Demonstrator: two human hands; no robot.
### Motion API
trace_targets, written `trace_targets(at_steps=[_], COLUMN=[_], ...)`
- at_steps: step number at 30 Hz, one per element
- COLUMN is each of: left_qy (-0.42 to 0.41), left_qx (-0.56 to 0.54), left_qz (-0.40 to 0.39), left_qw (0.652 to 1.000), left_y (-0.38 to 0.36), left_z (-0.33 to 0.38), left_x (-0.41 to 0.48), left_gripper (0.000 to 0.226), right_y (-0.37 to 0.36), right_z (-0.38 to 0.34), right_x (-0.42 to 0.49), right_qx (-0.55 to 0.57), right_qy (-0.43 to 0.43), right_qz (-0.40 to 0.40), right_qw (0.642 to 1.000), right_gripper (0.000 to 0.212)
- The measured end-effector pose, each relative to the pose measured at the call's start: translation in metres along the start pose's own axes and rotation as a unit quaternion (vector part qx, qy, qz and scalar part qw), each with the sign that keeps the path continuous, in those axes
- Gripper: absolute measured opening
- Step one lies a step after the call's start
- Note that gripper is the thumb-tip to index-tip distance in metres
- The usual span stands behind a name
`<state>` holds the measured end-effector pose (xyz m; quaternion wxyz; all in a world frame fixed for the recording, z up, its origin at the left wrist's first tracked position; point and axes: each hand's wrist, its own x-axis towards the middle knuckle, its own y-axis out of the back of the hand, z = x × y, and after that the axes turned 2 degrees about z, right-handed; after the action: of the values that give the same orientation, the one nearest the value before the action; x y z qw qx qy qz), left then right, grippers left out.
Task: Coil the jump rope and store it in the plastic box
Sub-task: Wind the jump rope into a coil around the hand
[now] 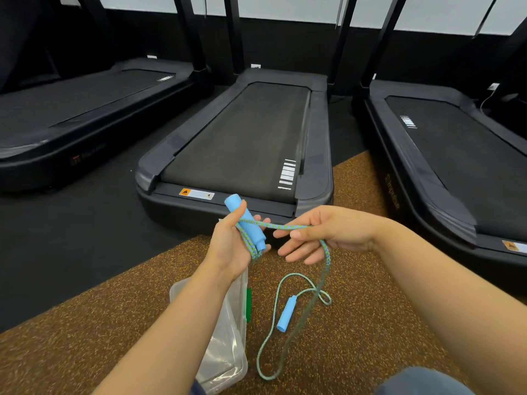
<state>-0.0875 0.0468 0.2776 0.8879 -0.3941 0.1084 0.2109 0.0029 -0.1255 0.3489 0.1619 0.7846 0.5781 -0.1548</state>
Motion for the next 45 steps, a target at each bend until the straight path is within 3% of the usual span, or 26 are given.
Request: trace_targets(at_steps=[7,11,13,17,21,25,27,30,33,37,43,45], left_qy=[-0.037,0.001,0.027,0.128,0.237,0.265,0.238,0.203,0.229,0.255,0.233,0.215], left_qx=[-0.15,-0.187,-0.198,-0.196,-0.192,-0.118,-0.04,0.069,0.122,0.174,0.251,0.316], left_qz=[-0.038,-0.139,-0.191,-0.357,-0.449,-0.475,-0.493,-0.503,-0.514,-0.485,-0.346,-0.272], left_qw=[0.987,0.972,0.961,0.904,0.84,0.83,0.836,0.837,0.817,0.818,0.873,0.883], left_y=[-0.003,-0.006,-0.011,-0.021,-0.029,-0.036,-0.039,-0.037,-0.032,-0.023,-0.007,-0.003], left_z=[0.002,0.004,0.003,-0.005,-0.022,-0.032,-0.036,-0.039,-0.039,-0.033,-0.012,-0.008], left_x=[0.001,-0.008,-0.016,-0.03,-0.036,-0.044,-0.049,-0.052,-0.05,-0.042,-0.03,-0.026], left_gripper=[0.061,0.049,0.054,0.093,0.102,0.097,0.079,0.069,0.069,0.064,0.068,0.05], right_y=[-0.02,-0.025,-0.027,-0.029,-0.02,-0.009,-0.006,0.004,0.02,0.04,0.051,0.052], right_z=[0.024,0.045,0.056,0.069,0.065,0.043,0.026,0.016,0.016,0.008,-0.004,-0.008], right_x=[0.001,0.0,0.001,0.007,0.009,-0.003,-0.01,0.0,0.011,0.012,0.002,-0.001], right_qx=[0.07,0.114,0.111,0.061,0.009,-0.063,-0.047,-0.17,-0.084,0.026,0.07,0.048], right_qy=[0.027,0.024,0.007,-0.045,-0.099,-0.058,-0.057,-0.088,-0.048,0.031,0.099,0.11], right_qz=[-0.051,-0.111,-0.146,-0.201,-0.177,-0.072,-0.132,-0.092,-0.043,0.038,0.075,0.093], right_qw=[0.996,0.987,0.983,0.977,0.979,0.994,0.989,0.977,0.994,0.998,0.99,0.988], right_gripper=[0.036,0.033,0.032,0.029,0.031,0.027,0.028,0.025,0.048,0.035,0.037,0.041])
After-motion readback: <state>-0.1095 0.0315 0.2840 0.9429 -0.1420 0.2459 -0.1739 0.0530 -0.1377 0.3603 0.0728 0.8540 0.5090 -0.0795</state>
